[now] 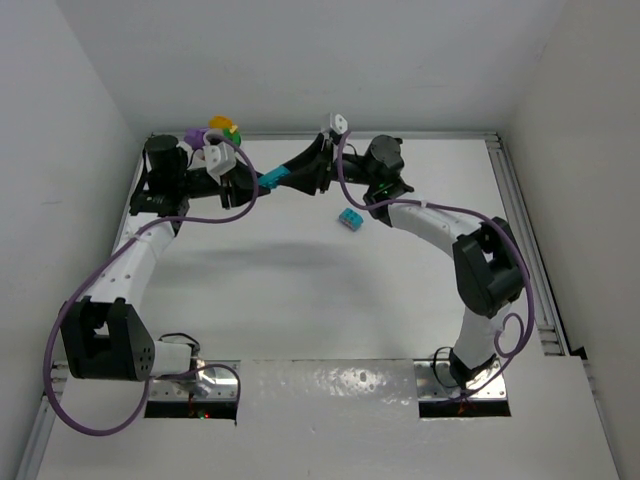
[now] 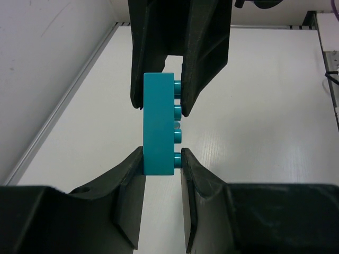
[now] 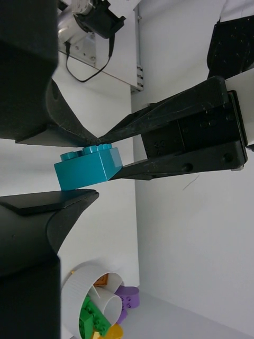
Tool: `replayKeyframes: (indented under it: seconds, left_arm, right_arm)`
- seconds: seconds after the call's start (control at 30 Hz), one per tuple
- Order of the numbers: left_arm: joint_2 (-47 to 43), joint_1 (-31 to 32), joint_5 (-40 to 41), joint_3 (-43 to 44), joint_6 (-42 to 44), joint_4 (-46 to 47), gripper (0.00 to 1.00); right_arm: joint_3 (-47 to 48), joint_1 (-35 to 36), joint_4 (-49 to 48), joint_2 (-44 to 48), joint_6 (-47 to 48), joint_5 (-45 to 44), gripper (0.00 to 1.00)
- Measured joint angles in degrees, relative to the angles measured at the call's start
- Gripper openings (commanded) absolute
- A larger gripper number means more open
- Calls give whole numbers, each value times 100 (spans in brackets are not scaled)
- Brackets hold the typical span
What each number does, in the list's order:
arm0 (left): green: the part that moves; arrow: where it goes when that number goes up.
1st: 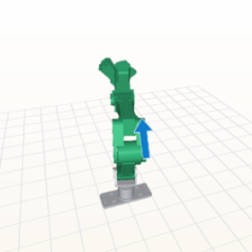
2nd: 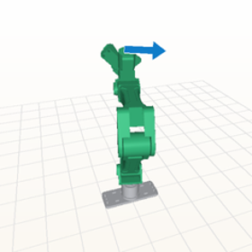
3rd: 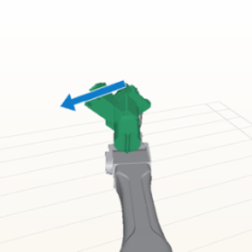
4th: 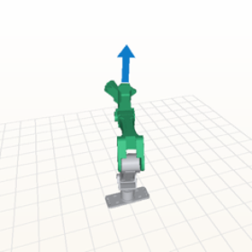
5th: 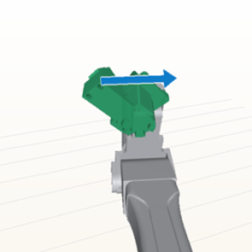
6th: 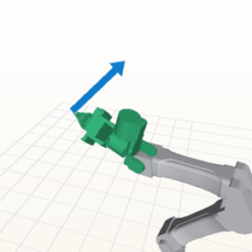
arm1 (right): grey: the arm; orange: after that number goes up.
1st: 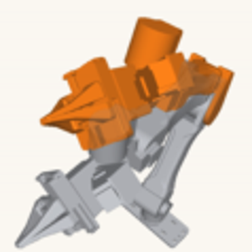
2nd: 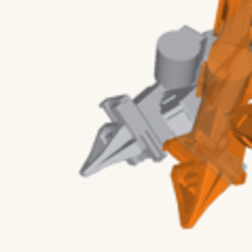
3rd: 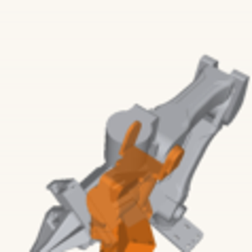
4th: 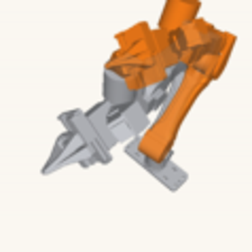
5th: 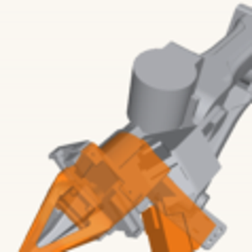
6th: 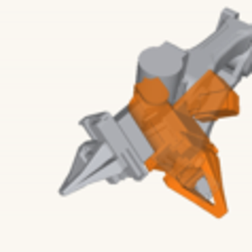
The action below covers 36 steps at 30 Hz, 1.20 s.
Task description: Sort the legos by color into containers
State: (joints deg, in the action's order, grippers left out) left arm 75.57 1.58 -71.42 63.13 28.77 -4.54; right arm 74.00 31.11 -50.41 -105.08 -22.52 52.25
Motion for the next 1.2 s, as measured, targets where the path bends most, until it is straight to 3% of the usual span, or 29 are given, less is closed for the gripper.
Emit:
replayKeyframes:
  seconds: [0.07,0.13,0.17,0.2,0.23,0.3,0.43,0.63,0.93,1.2]
  left_arm:
    - [0,0,-4,-13,-52,4,0]
    - [0,0,11,-24,-74,0,0]
    - [0,0,22,-37,-74,-2,4]
    - [0,0,42,-50,-68,-9,36]
    - [0,0,70,-66,-7,-37,52]
    - [0,0,153,-68,107,-81,71]
    - [-2,33,417,-57,452,-269,72]
    - [107,439,962,199,1519,-1143,65]
    - [321,933,1443,372,2981,-2251,48]
    - [332,1010,1589,459,3493,-2514,46]
  right_arm:
    - [17,0,66,0,50,37,11]
    - [26,0,160,0,138,39,1]
    - [28,0,232,7,208,39,0]
    - [31,0,363,33,326,33,0]
    - [31,7,474,59,437,26,0]
    - [39,33,1233,210,1115,-103,0]
    - [334,162,3283,415,2931,-686,0]
    - [763,387,5077,570,4688,-1447,0]
    - [986,826,6505,584,6330,-2074,0]
    - [986,905,6813,680,6784,-2264,0]
